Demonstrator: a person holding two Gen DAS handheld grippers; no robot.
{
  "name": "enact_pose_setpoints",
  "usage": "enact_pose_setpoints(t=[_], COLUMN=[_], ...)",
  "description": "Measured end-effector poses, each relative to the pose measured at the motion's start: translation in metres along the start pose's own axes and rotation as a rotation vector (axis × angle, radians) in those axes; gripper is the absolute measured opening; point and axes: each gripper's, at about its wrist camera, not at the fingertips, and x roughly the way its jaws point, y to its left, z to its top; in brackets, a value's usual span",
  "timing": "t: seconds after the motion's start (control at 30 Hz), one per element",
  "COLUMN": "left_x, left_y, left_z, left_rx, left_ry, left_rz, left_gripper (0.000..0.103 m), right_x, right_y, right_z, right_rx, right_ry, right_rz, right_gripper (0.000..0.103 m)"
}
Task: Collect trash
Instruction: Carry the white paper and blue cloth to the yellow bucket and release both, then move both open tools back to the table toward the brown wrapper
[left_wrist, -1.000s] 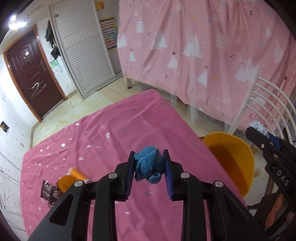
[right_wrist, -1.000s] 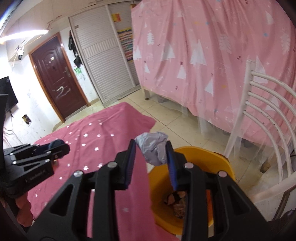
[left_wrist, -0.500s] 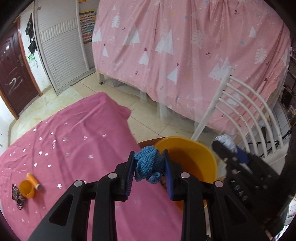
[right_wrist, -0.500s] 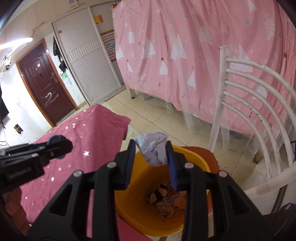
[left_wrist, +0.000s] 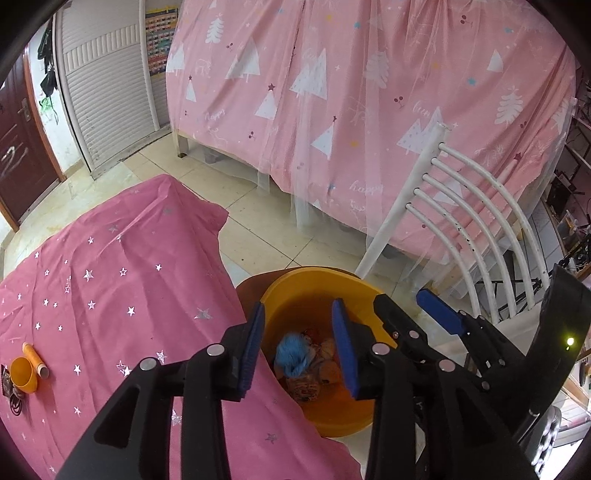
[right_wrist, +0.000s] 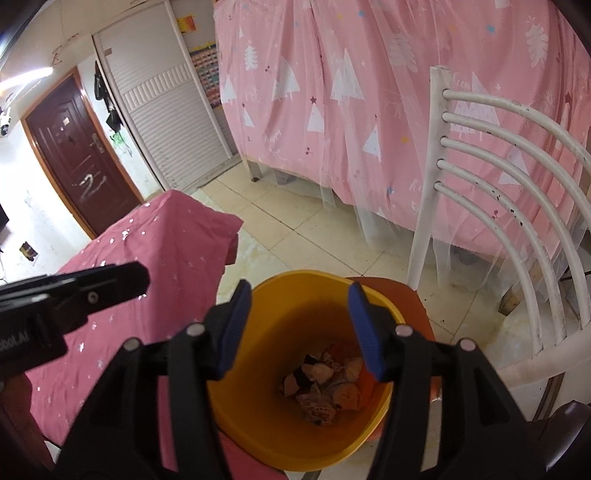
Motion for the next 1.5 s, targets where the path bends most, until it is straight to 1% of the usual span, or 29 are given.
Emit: enact_pose_setpoints(t=[0.3,0.4,0.63,0.93,1.13,1.27,1.5], left_x=[-0.014,-0.023,-0.047,-0.075,-0.092,-0.1,-0.111], left_y=[0.01,0.019,0.056,0.125,0.179,0.214,0.28], left_z=[-0.007,-0.009,-0.016,-0.024,-0.032,-0.041,-0.061], left_rx=[-0.007,-0.014,-0.044,-0.126,-0.181,-0.224,-0.307], left_ry=[-0.025,-0.043,-0.082,-0.116,-0.135,-0.13,-0.117], left_rz=[0.021,0.026,0.068,0.146,0.215,0.257,0.332], left_gripper=[0.036,0.04,0.044,0.05,0.053,0.056,0.058], right_x=[-0.007,-0.011,-0.017,-0.01,-0.009,-0.007,-0.003], right_y=[0.001,0.011,0.042,0.096,0.133,0.156,0.2], right_z=[0.0,-0.001,-0.004,-0.01,-0.013,-0.016,-0.026], right_rx=[0.009,-0.009,-0.06,-0.138,-0.204,-0.241,-0.313], right_ry=[-0.024,-0.034,-0.043,-0.012,-0.001,0.009,0.033], right_rz=[0.009,0.015,0.049,0.101,0.13,0.148,0.18], right_gripper=[0.054,0.059,0.059,0.061,0.061,0.062,0.063])
